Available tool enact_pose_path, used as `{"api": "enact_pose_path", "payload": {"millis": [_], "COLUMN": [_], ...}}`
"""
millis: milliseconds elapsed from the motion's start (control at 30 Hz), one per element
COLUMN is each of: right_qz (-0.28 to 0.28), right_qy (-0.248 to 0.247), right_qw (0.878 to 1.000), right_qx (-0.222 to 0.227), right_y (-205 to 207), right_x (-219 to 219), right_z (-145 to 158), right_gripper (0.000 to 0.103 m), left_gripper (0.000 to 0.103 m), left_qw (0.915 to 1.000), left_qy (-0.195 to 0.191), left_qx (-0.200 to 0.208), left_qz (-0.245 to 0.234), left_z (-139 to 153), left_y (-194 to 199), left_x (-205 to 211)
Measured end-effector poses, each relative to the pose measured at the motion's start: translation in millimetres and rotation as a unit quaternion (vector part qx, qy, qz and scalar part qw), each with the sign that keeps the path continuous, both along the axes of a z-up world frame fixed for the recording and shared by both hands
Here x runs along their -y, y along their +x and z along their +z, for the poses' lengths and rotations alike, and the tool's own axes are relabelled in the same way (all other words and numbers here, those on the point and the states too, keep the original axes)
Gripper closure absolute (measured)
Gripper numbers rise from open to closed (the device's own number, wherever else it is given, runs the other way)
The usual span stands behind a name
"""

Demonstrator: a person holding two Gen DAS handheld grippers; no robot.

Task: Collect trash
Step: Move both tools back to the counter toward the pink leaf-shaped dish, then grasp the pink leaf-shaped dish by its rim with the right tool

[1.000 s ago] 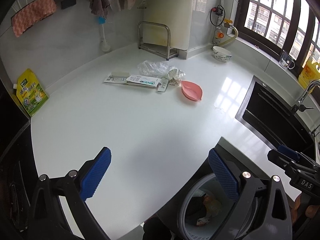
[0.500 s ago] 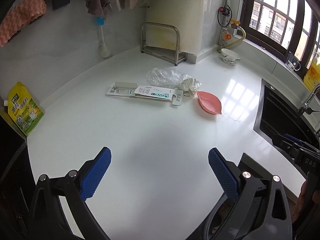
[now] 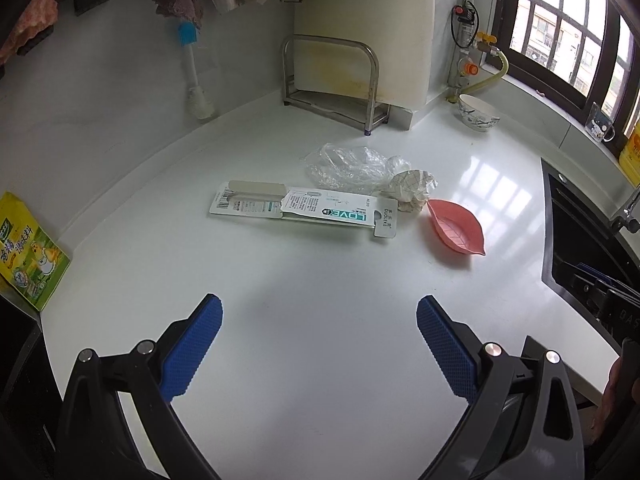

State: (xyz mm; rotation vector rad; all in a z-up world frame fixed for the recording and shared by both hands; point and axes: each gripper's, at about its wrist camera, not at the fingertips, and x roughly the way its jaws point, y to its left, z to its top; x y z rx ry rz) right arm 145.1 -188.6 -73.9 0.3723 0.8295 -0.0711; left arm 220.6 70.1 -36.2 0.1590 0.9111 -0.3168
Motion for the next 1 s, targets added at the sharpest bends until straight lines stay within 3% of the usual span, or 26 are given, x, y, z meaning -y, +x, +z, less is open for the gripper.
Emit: {"api": "enact_pose_path", "payload": {"millis": [533, 1000], "right_qz": [0.007, 0.018], "right_qy": [-0.011, -0.011], "right_qw": [1.0, 0.998], "right_qx": [-0.021, -0.056], "right_y": [65.3, 116.7], "right_x": [-15.8, -28.5], "right_z": [-32.5, -69.4], "right_gripper": [0.031, 0.031], "left_gripper": [0.007, 0.007], "left_qw": [0.9997, 0.9995], "left_qy": [0.0, 0.004], "left_qx": [-0.019, -0.031], "left_qz": [-0.018, 0.002], "left_z": [-29.5, -51.9], "left_y": [49.7, 76.9], "left_x": [8.7, -4.2]}}
